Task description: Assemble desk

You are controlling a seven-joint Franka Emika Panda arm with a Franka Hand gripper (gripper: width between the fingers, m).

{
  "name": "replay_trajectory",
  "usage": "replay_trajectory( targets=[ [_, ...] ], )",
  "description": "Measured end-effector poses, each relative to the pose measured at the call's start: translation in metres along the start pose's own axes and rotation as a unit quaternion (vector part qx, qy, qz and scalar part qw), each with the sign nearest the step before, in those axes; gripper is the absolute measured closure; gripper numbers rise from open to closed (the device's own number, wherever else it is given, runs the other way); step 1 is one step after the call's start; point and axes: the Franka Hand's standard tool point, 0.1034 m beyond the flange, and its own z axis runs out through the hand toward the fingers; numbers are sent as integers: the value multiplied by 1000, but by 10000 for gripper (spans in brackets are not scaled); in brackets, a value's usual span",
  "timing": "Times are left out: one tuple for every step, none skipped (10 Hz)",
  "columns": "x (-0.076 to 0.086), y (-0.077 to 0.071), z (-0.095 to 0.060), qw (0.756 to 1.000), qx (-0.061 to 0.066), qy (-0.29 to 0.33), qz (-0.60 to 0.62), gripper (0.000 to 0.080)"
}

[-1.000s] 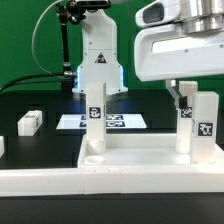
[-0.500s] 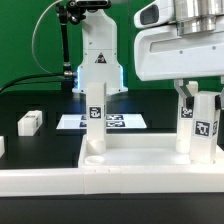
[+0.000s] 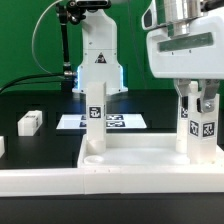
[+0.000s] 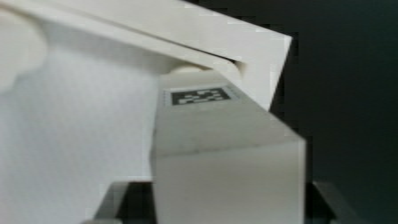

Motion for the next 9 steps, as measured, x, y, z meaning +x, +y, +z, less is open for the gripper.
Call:
replay_trajectory(
  targets=[
    [-1,0,1,996,5,-17,83,496],
    [-2,0,1,990,8,-31,140,496],
    [-1,1,2,985,7,-34,171,496],
    [-1,2,2,977,4,-35,212,496],
    [-1,2,2,973,2,-35,227,496],
    [-2,3,2,964,0,-35,262,496],
    [-3,4,3,954,-4,-33,297,496],
    [-2,4,2,951,-5,-31,307,496],
    [-2,4,3,953,-5,-31,300,495]
  ],
)
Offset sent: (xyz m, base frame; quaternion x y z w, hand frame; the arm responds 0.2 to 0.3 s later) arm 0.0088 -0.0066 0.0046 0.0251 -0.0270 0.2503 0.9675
